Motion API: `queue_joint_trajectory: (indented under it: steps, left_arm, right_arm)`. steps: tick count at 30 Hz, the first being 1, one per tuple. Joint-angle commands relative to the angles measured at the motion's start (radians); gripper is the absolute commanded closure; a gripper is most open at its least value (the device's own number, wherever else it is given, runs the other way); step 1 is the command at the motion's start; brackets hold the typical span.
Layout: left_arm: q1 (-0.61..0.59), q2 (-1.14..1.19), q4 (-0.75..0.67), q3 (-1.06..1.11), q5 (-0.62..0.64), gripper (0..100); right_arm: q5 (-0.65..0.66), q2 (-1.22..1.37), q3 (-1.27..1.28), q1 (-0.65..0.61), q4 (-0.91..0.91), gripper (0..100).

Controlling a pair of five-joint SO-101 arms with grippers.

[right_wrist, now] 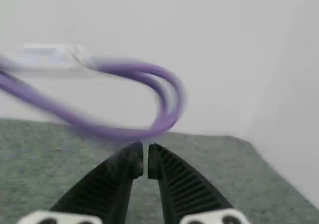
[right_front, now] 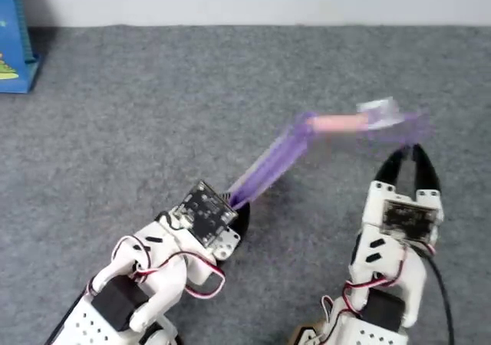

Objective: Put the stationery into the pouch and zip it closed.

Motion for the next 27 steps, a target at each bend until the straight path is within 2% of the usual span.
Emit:
queue_joint_trajectory:
  steps: [1,5,9,13,15,17,20,27]
  left_arm:
    - [0.002,-0.048,0.028,-0.038,0.006,99]
    - [0.002,-0.166,0.08,-0.036,0.008,99]
    - [0.002,-0.244,0.095,-0.019,0.009,99]
    - [0.0,-0.255,0.072,0.004,0.009,96]
    - [-0.029,-0.255,0.077,0.005,0.018,88]
    - [-0.086,-0.255,0.075,0.005,0.094,78]
    - [-0.196,-0.255,0.058,-0.005,0.176,69]
    - [-0.374,-0.255,-0.015,-0.01,0.207,70]
  right_arm:
    - [0.018,-0.018,0.002,0.025,-0.016,99.1]
    - [0.017,-0.018,-0.003,0.018,-0.005,99.1]
    - [-0.037,-0.019,-0.069,-0.024,0.127,95.9]
    - [-0.133,-0.019,-0.181,-0.058,0.329,77.0]
    - [-0.166,-0.019,-0.23,-0.068,0.404,67.2]
    - [-0.184,-0.019,-0.27,-0.087,0.472,61.5]
    - [-0.21,-0.019,-0.322,-0.124,0.568,61.2]
    - [-0.255,-0.019,-0.408,-0.236,0.72,66.8]
